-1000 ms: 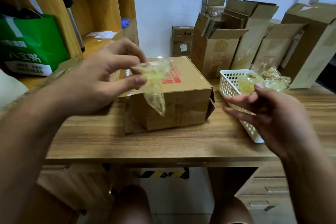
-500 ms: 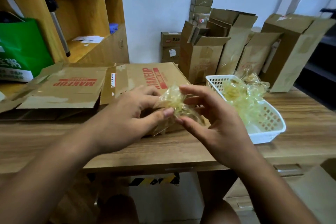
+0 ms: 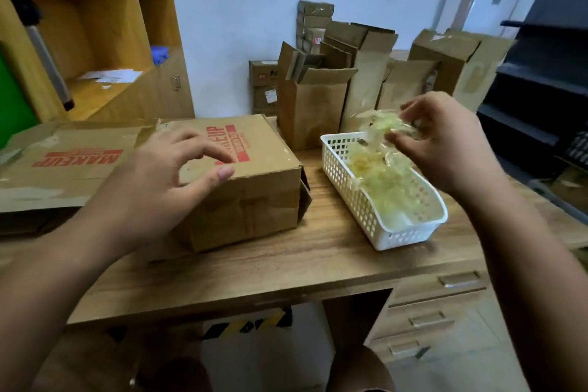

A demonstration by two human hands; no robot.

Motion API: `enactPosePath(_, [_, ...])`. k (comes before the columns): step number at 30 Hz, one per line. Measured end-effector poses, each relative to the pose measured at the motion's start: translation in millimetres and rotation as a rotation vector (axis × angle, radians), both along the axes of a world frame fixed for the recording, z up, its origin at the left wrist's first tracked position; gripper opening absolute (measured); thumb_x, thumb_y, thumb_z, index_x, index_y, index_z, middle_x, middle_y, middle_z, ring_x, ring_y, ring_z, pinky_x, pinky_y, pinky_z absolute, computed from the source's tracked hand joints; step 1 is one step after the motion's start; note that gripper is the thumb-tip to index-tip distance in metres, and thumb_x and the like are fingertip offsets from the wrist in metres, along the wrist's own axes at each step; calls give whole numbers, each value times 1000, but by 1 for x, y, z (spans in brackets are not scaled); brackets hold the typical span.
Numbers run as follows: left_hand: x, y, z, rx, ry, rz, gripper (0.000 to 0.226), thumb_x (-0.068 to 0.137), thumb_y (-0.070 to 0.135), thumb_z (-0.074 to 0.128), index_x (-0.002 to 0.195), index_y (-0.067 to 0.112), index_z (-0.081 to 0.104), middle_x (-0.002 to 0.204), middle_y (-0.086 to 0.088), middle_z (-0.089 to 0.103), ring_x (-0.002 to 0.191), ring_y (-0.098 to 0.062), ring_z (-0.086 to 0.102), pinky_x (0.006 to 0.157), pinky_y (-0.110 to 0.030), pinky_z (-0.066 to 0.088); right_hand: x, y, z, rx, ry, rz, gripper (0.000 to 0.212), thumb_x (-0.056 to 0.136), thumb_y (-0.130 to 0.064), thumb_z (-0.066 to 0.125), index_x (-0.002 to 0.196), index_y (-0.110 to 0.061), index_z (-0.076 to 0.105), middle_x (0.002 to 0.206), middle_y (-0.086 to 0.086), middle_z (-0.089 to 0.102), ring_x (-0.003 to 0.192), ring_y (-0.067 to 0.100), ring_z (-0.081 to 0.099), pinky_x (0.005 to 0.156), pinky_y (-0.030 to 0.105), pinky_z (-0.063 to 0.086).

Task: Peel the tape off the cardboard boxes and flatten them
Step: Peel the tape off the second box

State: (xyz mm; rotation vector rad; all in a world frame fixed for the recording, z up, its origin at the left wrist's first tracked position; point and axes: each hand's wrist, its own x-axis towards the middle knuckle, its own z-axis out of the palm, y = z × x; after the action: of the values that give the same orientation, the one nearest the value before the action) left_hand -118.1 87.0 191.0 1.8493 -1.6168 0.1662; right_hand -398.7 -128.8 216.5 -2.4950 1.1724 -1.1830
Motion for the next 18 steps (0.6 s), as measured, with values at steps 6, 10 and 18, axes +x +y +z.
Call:
enactPosePath(6, [25,-5,-10,-39,10,84,28,89,58,49,102,41,68,107,23,58,105,-9,51,80,-42,50,-12,-33,-19,-58,140,-38,46,84,-11,79,123,-21,58,101,0,63,96,27,65,80,31,46])
enactPosePath(10, [41,-7,-23,-46,7,95,37,92,64,47,104,37,68,107,25,59,102,-8,54,81,-49,53,-17,-30,-38,-72,350,30,38,87,-10,75,123,-21,68,116,3,61,100,26,64,85,36,52])
enactPosePath(18, [50,-7,-33,-22,17,115,39,93,68,43,108,40,66,109,26,57,101,-7,55,78,-49,54,-33,-21,-52,72,550,128,57,87,9,63,139,-14,60,137,7,49,126,25,48,103,21,33])
